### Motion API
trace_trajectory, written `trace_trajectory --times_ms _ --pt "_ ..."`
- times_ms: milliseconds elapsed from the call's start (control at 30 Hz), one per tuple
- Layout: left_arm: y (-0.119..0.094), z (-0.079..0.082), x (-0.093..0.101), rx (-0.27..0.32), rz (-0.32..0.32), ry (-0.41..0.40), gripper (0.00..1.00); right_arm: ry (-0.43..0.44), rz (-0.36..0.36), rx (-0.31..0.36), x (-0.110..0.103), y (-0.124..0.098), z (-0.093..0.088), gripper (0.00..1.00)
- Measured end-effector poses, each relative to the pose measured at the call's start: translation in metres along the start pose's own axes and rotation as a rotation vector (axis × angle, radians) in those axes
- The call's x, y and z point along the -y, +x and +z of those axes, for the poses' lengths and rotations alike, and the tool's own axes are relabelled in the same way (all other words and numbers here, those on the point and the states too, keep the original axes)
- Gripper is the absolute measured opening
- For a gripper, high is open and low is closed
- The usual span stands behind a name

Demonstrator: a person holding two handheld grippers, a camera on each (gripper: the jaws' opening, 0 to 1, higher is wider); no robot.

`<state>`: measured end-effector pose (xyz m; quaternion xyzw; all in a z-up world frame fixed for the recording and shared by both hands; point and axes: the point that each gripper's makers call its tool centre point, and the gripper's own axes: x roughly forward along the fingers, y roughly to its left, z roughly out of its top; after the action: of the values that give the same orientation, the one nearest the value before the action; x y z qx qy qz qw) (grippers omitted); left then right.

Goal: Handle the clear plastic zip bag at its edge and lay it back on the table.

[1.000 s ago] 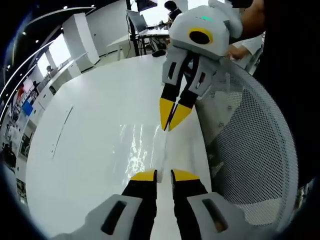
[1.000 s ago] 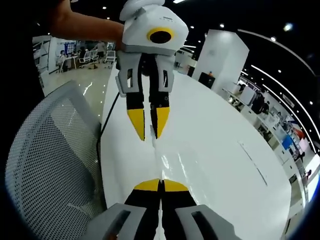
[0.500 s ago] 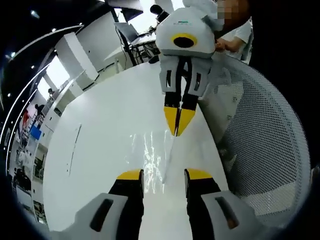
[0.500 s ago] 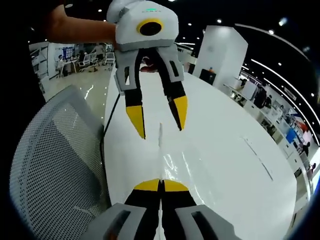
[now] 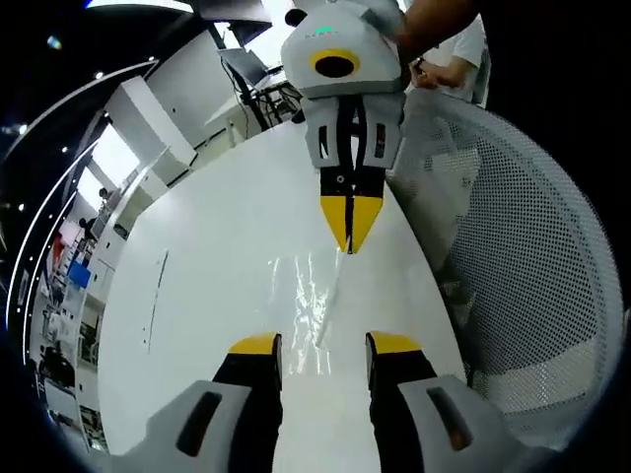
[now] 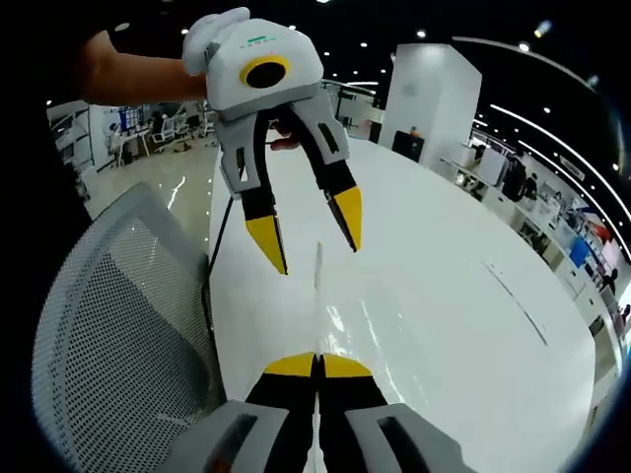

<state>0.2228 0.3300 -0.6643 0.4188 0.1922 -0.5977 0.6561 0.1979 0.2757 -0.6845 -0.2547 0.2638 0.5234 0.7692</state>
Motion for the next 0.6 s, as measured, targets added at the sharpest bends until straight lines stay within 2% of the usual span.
trace_trajectory --times_ms 200,433,600 --pt "-0.0036 0.003 0.0002 0.019 0.007 -0.007 0.26 0.007 0.002 -0.001 -0.0013 -0.0023 0.0041 0.0" --pt "-0.0025 -0.0021 0.0041 0.008 -0.002 -0.001 0.21 -0.01 0.011 -0.012 -0.0042 -0.0006 0.002 0.0" --pt "-0.0019 0.0039 0.0056 0.014 -0.016 0.01 0.16 -0.027 0.018 -0.029 -0.0048 -0.0005 0.0005 0.0"
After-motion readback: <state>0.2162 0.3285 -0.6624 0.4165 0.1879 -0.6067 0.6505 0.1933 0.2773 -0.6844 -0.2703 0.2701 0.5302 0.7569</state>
